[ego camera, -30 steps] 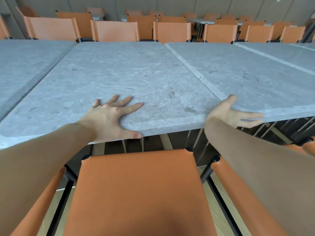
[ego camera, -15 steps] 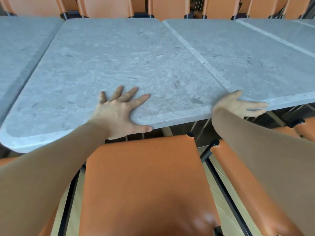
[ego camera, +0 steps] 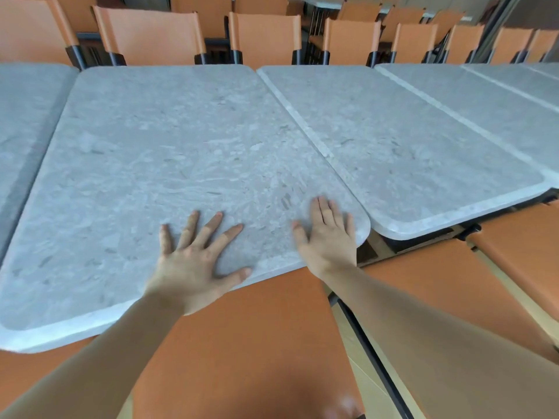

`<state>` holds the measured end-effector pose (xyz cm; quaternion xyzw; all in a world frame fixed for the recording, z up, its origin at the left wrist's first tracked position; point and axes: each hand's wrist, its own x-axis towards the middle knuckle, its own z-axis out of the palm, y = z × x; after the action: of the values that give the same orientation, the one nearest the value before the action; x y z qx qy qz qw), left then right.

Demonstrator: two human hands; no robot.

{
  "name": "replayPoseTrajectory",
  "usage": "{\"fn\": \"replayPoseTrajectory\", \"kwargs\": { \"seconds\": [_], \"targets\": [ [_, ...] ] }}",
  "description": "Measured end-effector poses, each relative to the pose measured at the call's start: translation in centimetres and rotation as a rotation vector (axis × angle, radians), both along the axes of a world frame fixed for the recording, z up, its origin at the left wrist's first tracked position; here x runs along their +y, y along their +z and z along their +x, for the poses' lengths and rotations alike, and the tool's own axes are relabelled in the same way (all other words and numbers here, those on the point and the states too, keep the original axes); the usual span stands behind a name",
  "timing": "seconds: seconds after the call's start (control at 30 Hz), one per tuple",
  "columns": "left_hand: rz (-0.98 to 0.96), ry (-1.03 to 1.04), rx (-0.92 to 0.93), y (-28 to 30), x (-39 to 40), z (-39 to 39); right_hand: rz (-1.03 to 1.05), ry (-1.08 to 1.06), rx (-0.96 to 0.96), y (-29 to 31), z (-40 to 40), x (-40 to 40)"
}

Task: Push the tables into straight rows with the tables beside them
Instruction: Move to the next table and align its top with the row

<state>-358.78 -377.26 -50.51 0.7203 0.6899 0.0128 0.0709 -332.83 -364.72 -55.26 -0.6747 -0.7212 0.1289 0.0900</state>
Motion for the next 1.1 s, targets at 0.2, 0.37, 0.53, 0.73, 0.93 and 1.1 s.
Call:
{"fn": "replayPoseTrajectory", "kwargs": {
  "seconds": [0.2,0.37,0.53,0.73,0.93,1.1],
  "targets": [
    [0.033,0.035,0.015,-0.4,-0.1,0.4,-0.096,0.092,-0.051,3.9,-1.3,-3.1],
    [0.003,0.064,0.008,-0.1,-0.3,0.6,-0.090,0.110,-0.091,4.8,-1.7,-3.3],
    [-0.023,0.086,-0.011,0.3,-0.5,0.9,-0.127,0.118,-0.128,5.4,-1.5,-3.3],
    [-0.186,0.215,-0.023,2.2,-0.9,3.5,-0.279,0.155,-0.203,7.1,-1.6,-2.9],
    [-0.260,0.304,-0.080,6.9,-0.9,5.9,-0.382,0.206,-0.259,10.3,-1.0,-2.8],
    [-0.307,0.285,-0.067,8.7,-4.8,6.7,-0.579,0.247,-0.168,12.8,1.0,-5.2]
  ]
}}
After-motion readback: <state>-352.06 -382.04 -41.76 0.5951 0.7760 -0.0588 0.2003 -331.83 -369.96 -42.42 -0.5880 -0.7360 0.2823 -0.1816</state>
